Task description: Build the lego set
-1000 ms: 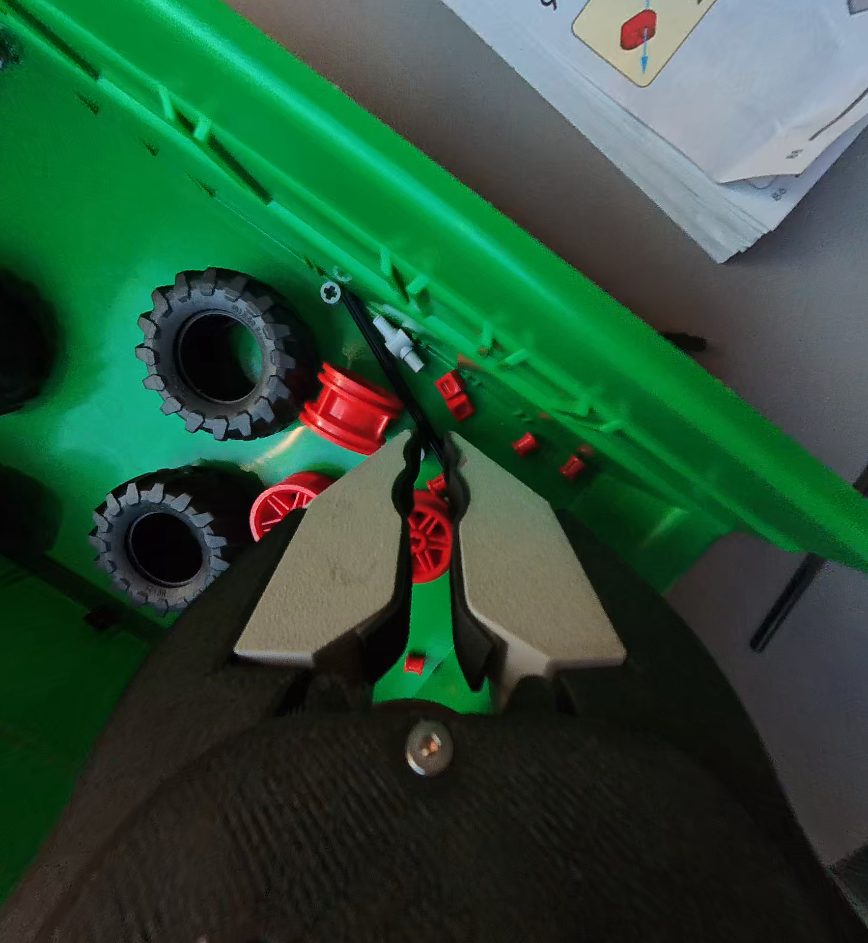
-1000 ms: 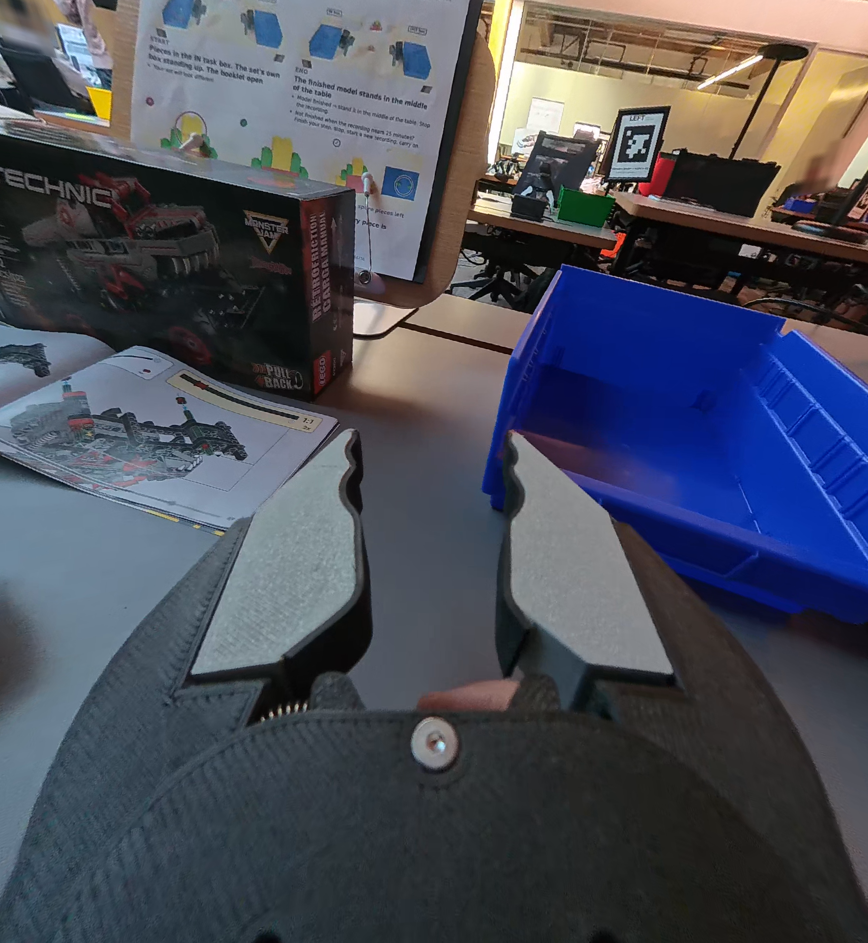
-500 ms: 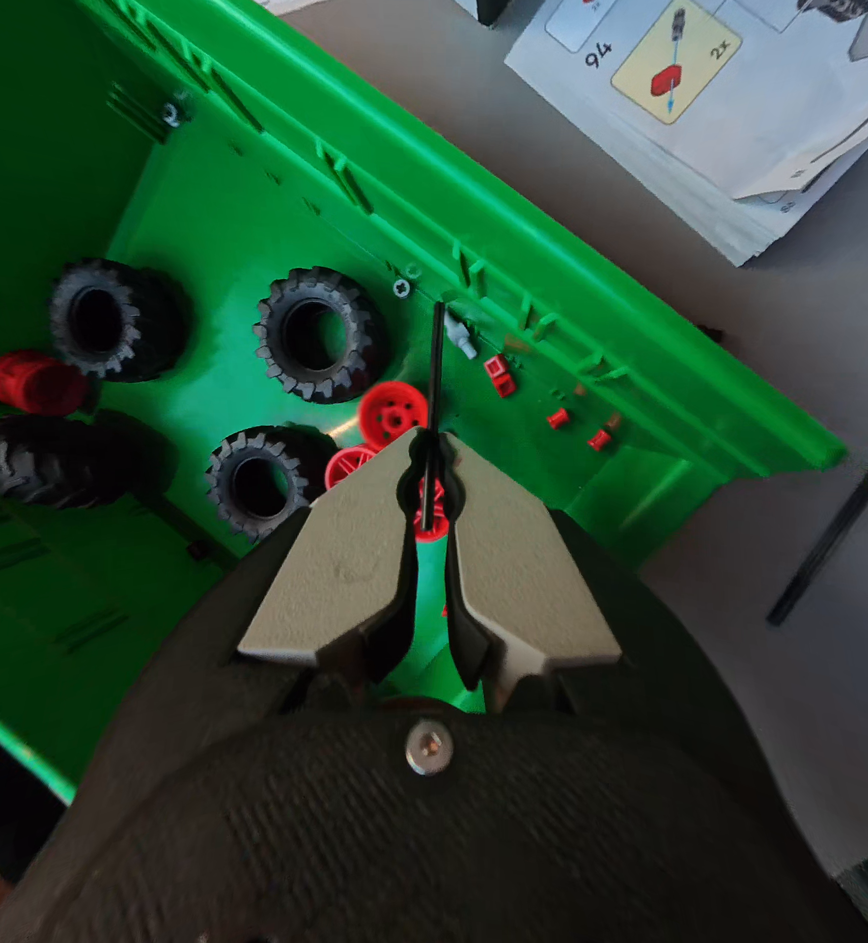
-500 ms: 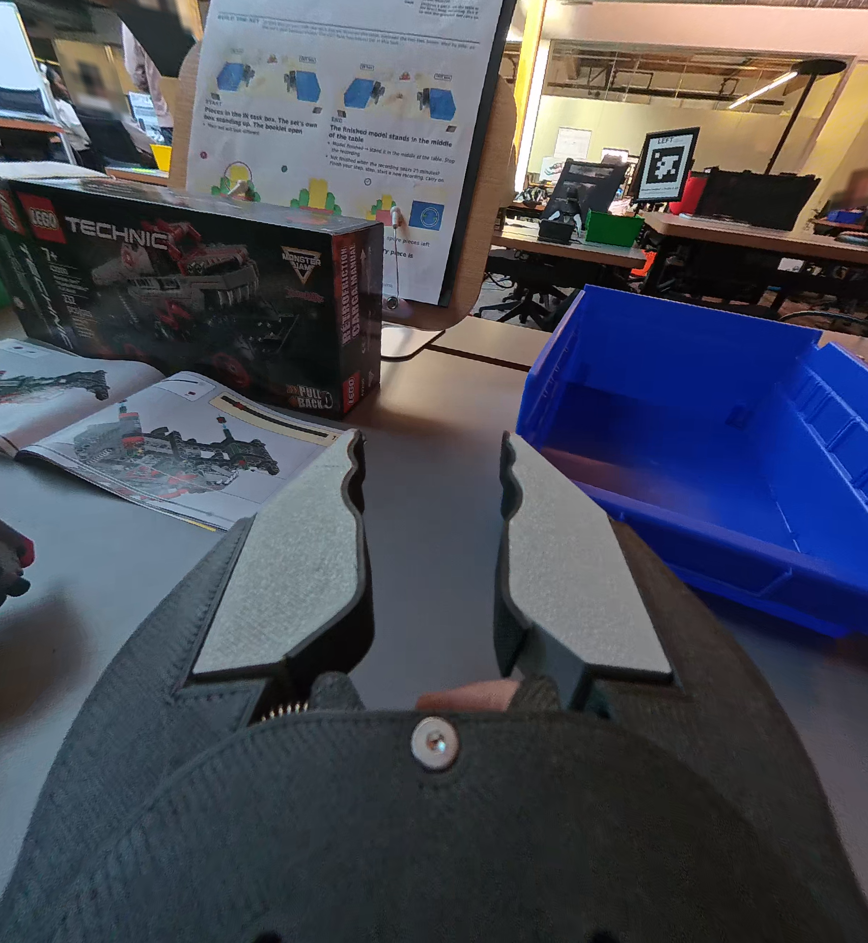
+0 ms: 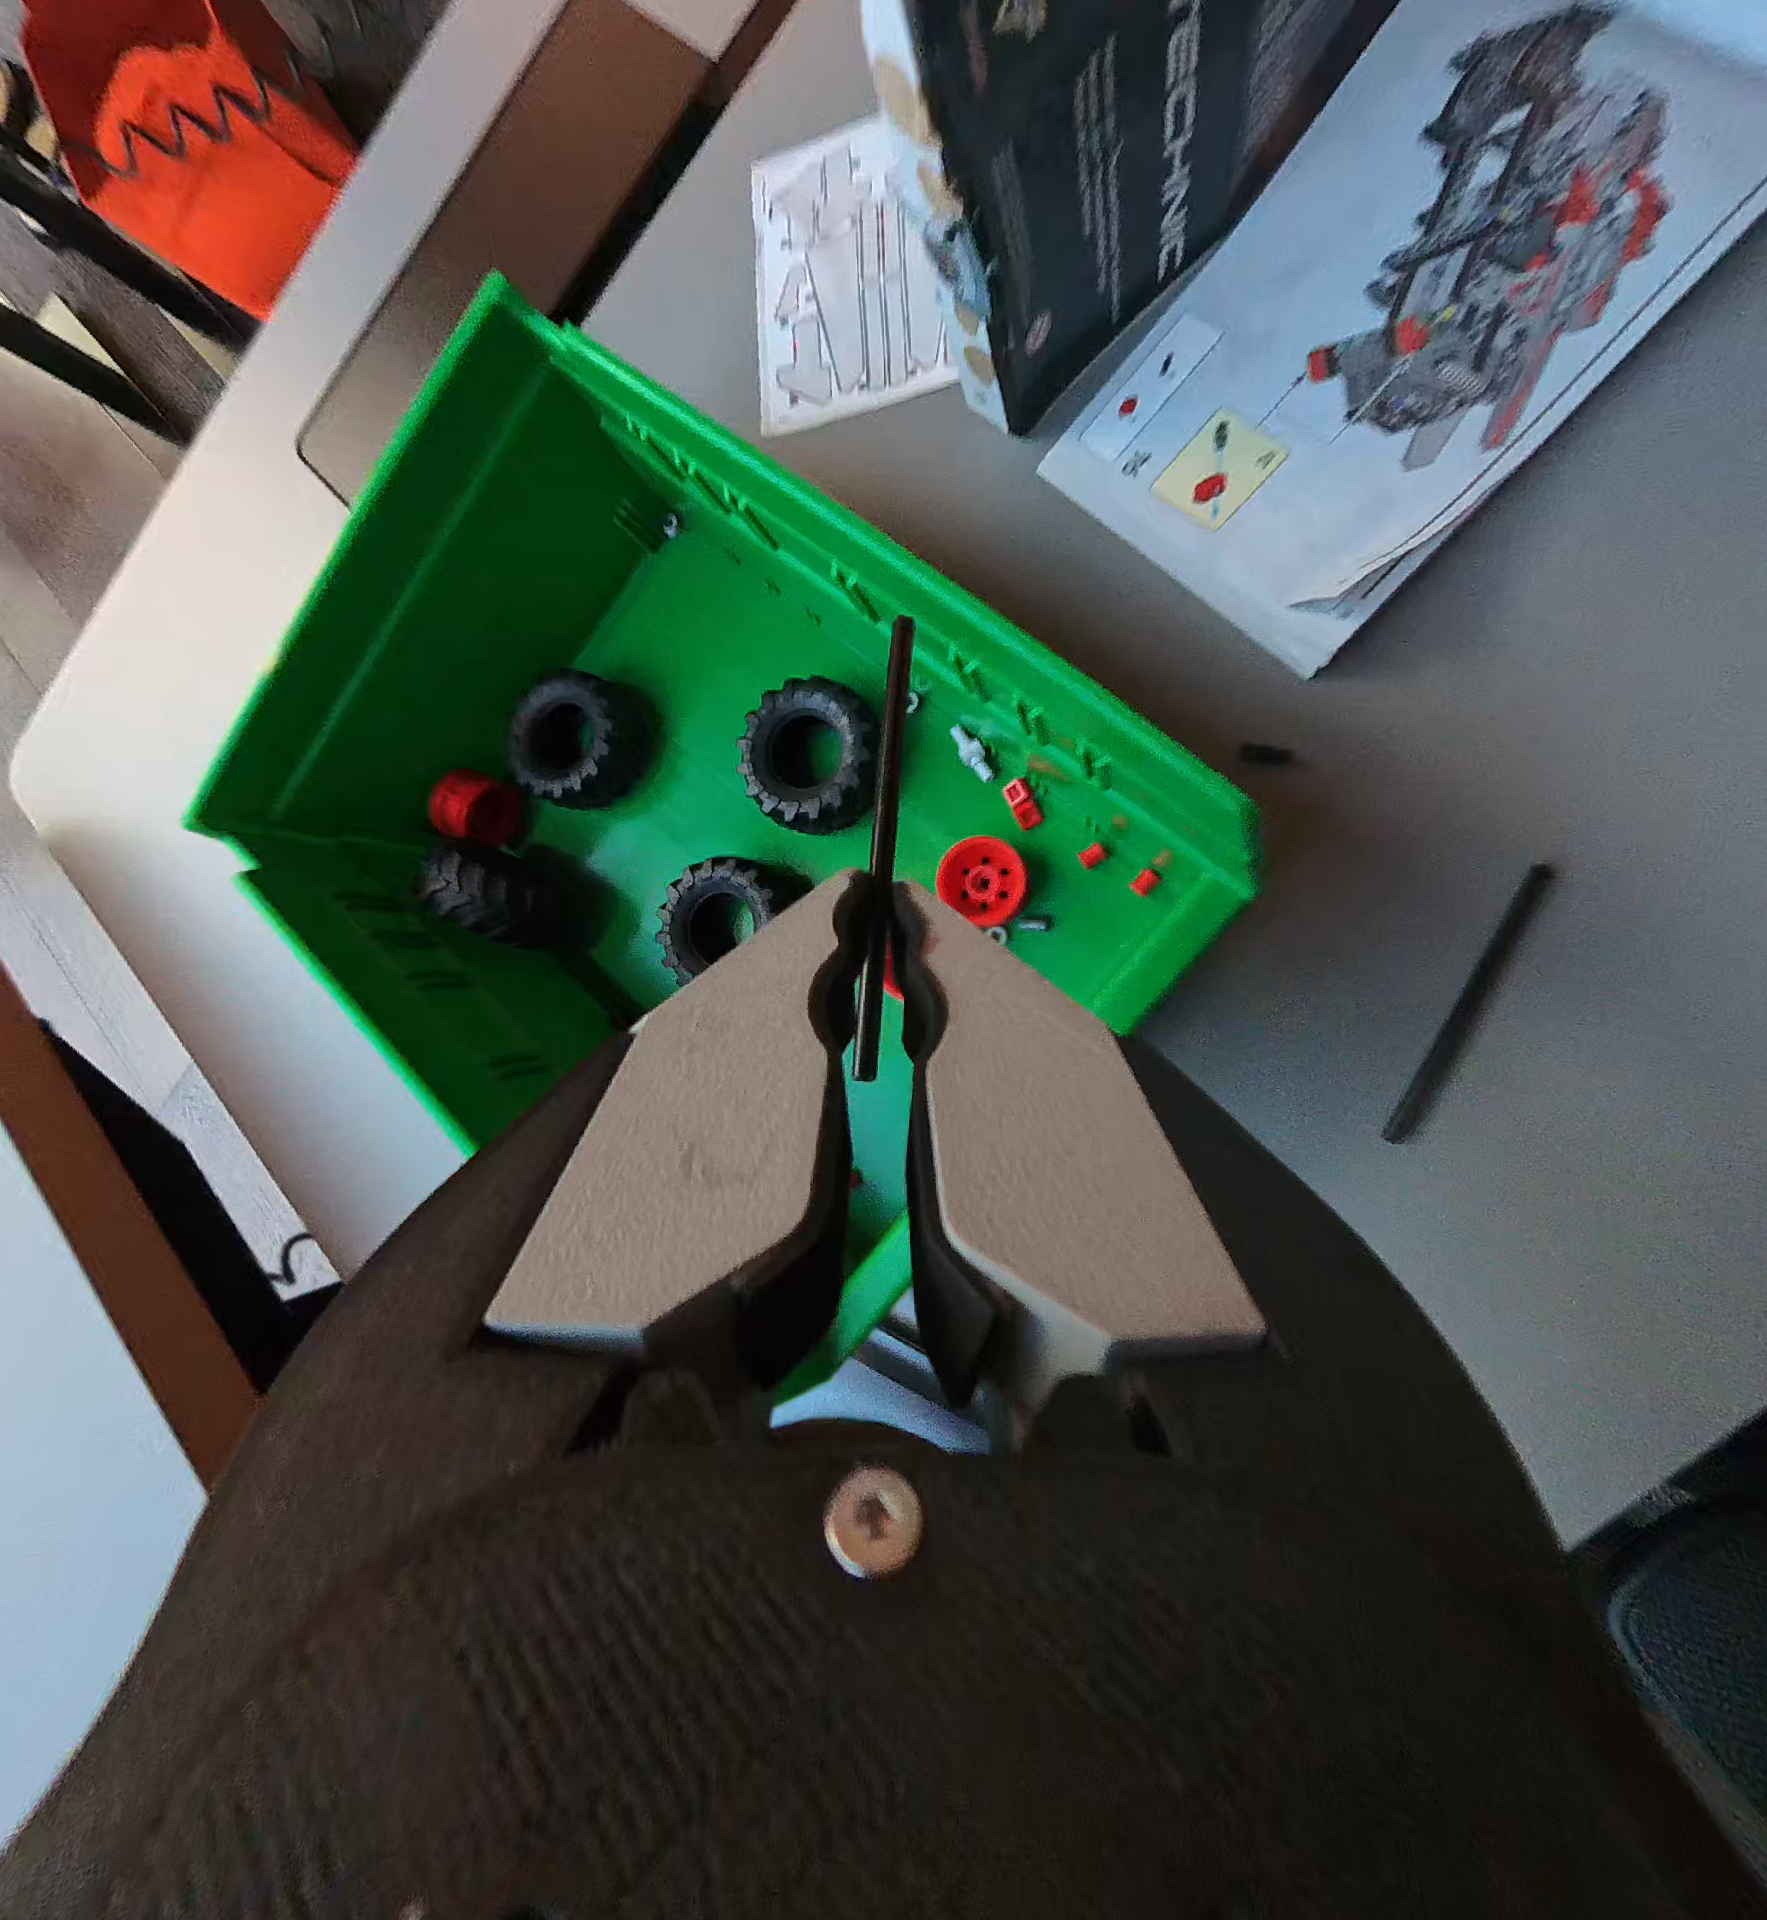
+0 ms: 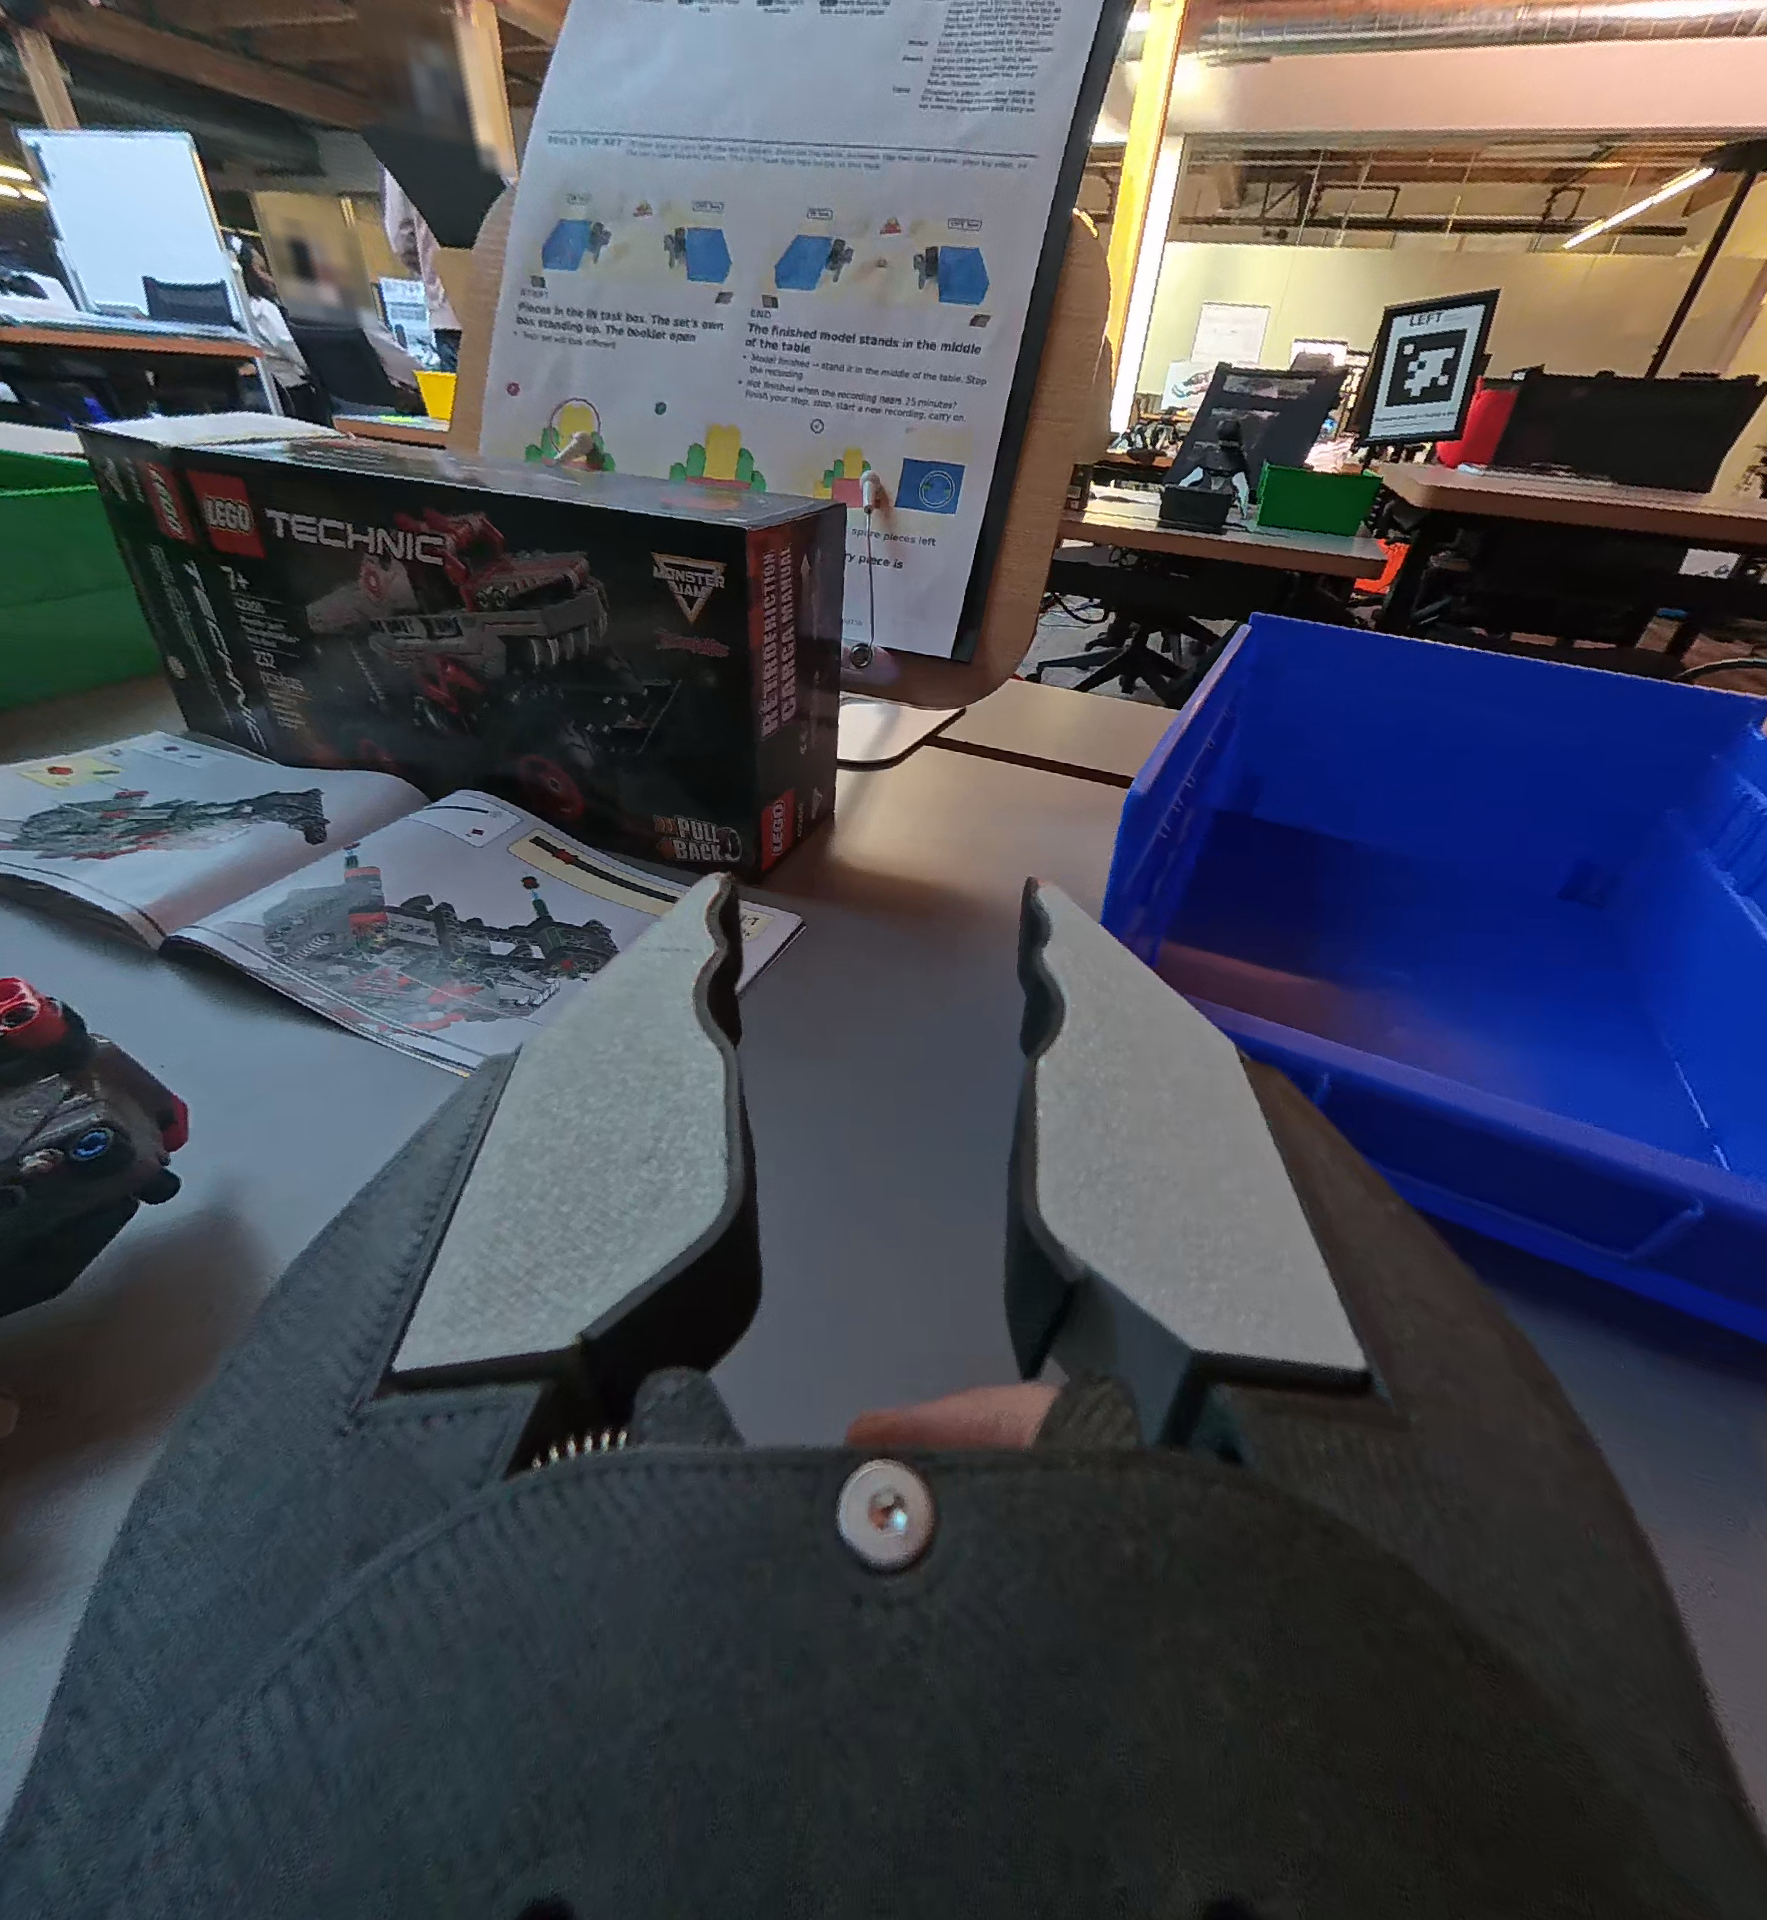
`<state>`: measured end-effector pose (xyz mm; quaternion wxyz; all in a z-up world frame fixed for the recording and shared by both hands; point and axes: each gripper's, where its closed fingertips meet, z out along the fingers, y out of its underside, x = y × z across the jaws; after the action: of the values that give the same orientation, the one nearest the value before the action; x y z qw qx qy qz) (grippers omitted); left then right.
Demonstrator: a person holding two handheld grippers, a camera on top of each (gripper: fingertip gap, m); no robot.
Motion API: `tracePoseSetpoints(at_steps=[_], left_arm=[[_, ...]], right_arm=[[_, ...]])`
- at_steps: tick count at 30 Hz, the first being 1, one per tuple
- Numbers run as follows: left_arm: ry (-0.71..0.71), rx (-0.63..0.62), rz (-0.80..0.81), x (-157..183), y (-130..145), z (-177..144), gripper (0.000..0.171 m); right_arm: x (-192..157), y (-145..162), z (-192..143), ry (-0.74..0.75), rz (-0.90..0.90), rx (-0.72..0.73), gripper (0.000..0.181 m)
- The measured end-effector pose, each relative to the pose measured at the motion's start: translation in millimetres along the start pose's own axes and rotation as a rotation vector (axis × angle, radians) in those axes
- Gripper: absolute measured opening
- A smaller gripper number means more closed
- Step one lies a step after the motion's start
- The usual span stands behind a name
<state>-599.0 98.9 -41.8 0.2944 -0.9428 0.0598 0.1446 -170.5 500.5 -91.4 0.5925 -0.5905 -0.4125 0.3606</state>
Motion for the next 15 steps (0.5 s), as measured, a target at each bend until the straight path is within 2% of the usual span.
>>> tracePoseSetpoints(at_steps=[2, 6, 12, 15], left_arm=[[0.022, 0.047, 0.011, 11.6, -9.0, -16.7, 0.0], [0.134, 0.15, 0.02, 55.9, -24.4, -39.8, 0.0], [0.278, 0.164, 0.114, 137.8, -29.6, -44.1, 0.0], [0.371, 0.141, 0.164, 186.4, -25.0, -31.0, 0.0]], right_arm=[[-1.6, -1.2, -0.1, -0.007, 0.001, 0.005, 0.049], [-6.0, -4.5, -1.7, -0.024, -0.002, 0.02, 0.049], [-9.1, -10.9, -6.9, -0.04, 0.007, 0.052, 0.05], [-9.9, -13.3, -9.4, -0.047, 0.015, 0.066, 0.05]])
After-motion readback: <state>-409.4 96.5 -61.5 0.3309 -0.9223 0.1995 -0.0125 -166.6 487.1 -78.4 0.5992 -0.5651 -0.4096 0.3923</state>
